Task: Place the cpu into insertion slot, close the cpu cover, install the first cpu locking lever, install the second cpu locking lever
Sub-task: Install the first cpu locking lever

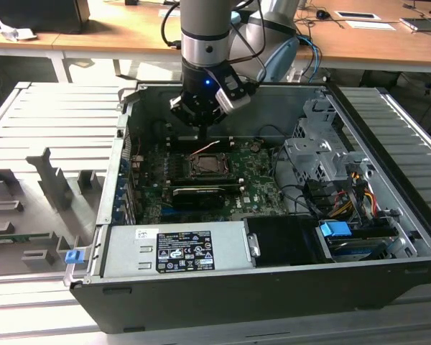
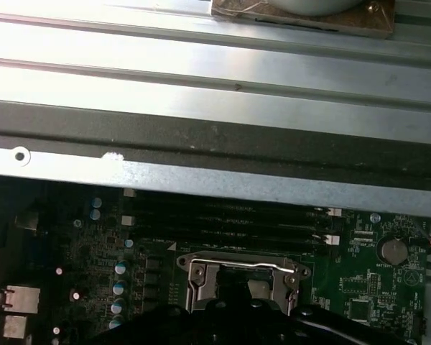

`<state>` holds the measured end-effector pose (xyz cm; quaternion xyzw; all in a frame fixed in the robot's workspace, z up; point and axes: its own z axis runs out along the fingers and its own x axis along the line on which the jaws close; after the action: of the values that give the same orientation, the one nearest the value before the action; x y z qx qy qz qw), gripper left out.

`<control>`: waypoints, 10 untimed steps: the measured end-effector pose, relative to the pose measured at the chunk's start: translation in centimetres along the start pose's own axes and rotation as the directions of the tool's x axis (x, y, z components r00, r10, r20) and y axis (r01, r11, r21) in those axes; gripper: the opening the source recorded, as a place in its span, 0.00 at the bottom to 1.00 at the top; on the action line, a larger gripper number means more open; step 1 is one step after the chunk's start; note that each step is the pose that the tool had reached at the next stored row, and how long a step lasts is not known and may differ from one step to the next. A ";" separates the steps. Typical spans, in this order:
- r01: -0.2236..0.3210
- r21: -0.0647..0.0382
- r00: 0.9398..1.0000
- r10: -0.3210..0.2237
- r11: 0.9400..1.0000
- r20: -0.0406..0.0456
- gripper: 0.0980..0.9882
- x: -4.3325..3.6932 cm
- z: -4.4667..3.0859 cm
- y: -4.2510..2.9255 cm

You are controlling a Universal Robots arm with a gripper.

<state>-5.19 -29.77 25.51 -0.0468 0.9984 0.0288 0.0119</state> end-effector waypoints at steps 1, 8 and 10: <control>0.000 0.000 1.000 0.000 1.000 0.000 0.01 -0.09 0.01 -0.01; -0.010 -0.022 1.000 0.010 1.000 0.002 0.01 -0.26 0.34 -0.06; -0.010 -0.022 1.000 0.010 1.000 0.002 0.01 -0.27 0.36 -0.07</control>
<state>-4.90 -29.79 25.16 -0.0419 0.9983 0.0398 0.0125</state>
